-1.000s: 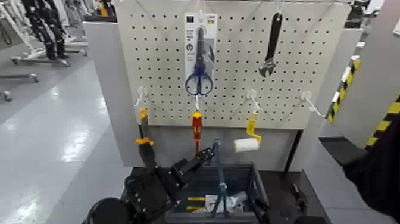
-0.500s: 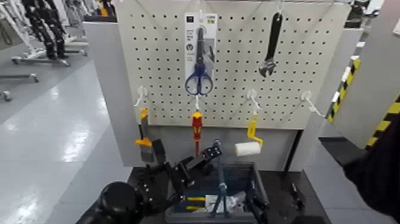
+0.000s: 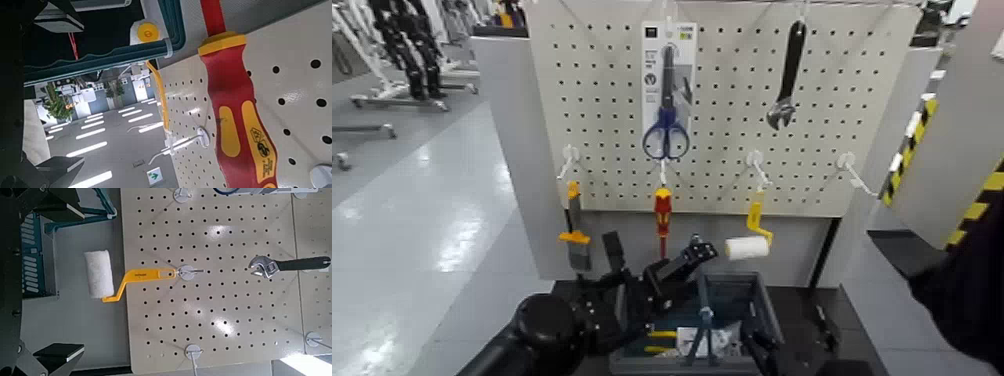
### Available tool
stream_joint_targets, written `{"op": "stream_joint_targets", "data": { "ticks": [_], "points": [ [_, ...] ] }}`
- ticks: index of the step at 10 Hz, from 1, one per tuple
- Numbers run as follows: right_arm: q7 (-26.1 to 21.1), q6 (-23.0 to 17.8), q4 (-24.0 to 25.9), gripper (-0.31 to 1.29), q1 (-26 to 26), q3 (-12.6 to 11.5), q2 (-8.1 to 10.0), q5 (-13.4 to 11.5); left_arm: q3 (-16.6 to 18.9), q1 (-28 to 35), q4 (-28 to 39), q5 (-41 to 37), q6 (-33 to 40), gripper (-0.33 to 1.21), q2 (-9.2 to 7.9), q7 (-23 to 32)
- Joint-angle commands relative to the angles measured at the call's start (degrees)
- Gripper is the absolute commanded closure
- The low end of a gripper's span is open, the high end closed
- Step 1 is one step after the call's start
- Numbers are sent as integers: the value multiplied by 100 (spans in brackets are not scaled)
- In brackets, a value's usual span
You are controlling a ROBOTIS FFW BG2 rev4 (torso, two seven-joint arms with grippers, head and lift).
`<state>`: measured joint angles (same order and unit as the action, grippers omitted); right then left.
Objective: Grasp the handle of the crate.
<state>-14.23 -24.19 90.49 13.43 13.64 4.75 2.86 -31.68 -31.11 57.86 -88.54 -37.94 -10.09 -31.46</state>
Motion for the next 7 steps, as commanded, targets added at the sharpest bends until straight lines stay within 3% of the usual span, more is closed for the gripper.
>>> {"op": "stream_joint_targets", "data": {
  "ticks": [1, 2, 3, 4, 5, 7],
  "points": [
    [-1, -16, -5, 13, -7, 7, -1, 13, -57, -35, -117, -155, -47, 43, 16, 0],
    [-1, -16, -14, 13, -7, 7, 8, 13, -66, -35, -125, -173, -73, 67, 16, 0],
    [-1, -16, -14, 13, -7, 7, 8, 13, -66, -35, -117, -182, -126, 72, 16, -26],
    [-1, -16, -14, 13, -7, 7, 8, 13, -75, -26, -125, -173, -126, 92, 16, -35],
    [-1, -16, -5, 13, 1, 7, 8, 13, -66, -9, -125, -182, -134, 101, 25, -35],
    [8, -16, -5, 13, 1, 7, 8, 13, -66, 26, -125, -182, -134, 102, 34, -35]
  ]
}}
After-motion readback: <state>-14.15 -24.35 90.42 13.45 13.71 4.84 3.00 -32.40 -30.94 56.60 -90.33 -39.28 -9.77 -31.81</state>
